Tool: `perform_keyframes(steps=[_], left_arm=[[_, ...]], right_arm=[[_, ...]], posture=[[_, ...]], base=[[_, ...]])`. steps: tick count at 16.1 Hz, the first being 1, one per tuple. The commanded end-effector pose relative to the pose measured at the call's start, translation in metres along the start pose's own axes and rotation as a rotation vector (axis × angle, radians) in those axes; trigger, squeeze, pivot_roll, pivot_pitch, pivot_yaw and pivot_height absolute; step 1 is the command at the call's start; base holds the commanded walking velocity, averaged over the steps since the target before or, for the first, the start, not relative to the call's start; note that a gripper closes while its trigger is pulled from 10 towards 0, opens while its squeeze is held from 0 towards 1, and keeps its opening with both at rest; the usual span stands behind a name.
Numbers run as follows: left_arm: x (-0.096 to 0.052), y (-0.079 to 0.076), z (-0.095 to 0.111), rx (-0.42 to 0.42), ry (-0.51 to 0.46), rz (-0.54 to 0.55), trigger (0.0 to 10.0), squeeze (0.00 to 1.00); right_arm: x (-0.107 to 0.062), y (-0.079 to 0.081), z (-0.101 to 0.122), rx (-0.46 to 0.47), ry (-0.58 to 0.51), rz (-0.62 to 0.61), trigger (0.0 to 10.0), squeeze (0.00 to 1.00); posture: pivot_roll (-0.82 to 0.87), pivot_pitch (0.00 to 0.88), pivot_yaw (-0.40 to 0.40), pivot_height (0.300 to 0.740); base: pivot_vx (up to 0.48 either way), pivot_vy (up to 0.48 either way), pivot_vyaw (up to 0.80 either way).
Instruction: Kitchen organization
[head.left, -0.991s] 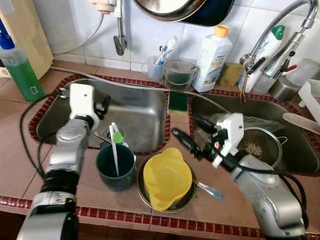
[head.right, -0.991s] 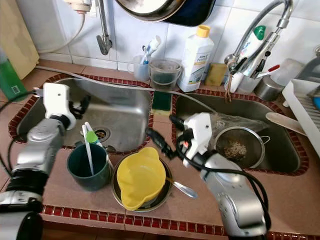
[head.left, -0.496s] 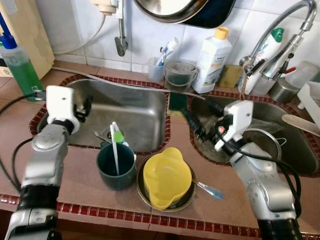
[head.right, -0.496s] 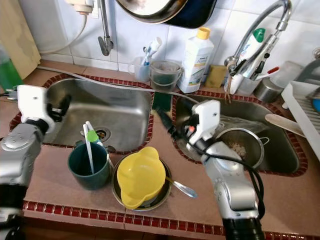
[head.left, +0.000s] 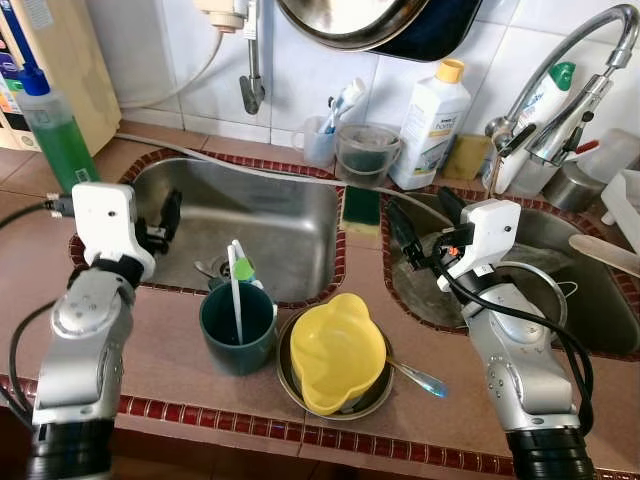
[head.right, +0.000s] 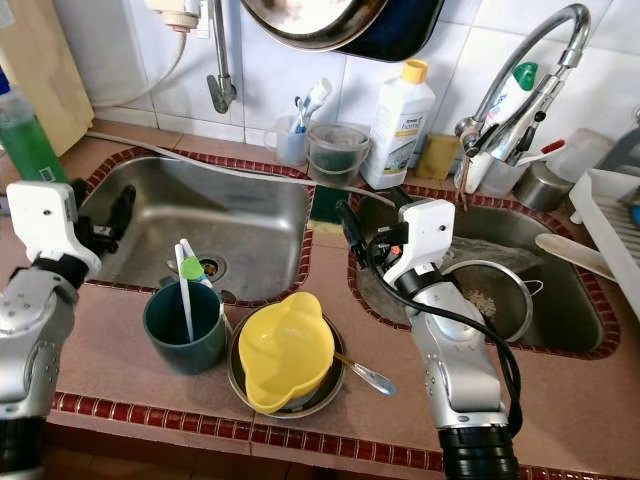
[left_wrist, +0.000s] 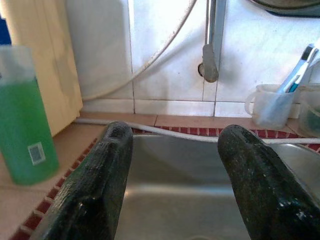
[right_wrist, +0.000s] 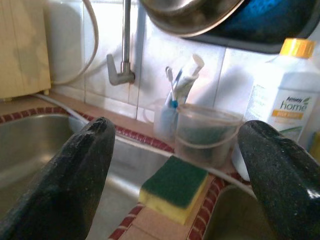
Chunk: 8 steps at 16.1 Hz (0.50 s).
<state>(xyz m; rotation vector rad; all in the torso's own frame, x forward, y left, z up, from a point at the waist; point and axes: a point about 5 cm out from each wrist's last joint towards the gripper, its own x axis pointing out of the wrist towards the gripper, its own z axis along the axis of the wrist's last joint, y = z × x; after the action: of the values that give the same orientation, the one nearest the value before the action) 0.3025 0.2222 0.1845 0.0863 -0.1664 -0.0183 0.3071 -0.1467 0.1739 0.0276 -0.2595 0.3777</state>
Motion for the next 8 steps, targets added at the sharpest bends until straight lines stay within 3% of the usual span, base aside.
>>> perform_keyframes(steps=[1, 5, 8], left_arm=[[-0.002, -0.006, 0.001, -0.027, 0.005, -0.007, 10.0, 0.0], [-0.003, -0.015, -0.001, -0.031, -0.008, -0.019, 10.0, 0.0], [-0.003, -0.017, -0.002, -0.078, -0.004, -0.009, 10.0, 0.0]], right_arm=[[0.0, -0.005, -0.004, 0.011, 0.01, -0.031, 10.0, 0.0], [0.007, -0.005, -0.002, 0.009, -0.014, -0.025, 10.0, 0.0], [0.012, -0.003, 0.0, 0.022, -0.036, -0.03, 10.0, 0.0]], posture=[[0.06, 0.0, -0.112, 0.74], [0.07, 0.0, -0.12, 0.74], [0.07, 0.0, -0.126, 0.74]], base=[[0.0, 0.0, 0.0], [0.0, 0.0, 0.0], [0.0, 0.0, 0.0]])
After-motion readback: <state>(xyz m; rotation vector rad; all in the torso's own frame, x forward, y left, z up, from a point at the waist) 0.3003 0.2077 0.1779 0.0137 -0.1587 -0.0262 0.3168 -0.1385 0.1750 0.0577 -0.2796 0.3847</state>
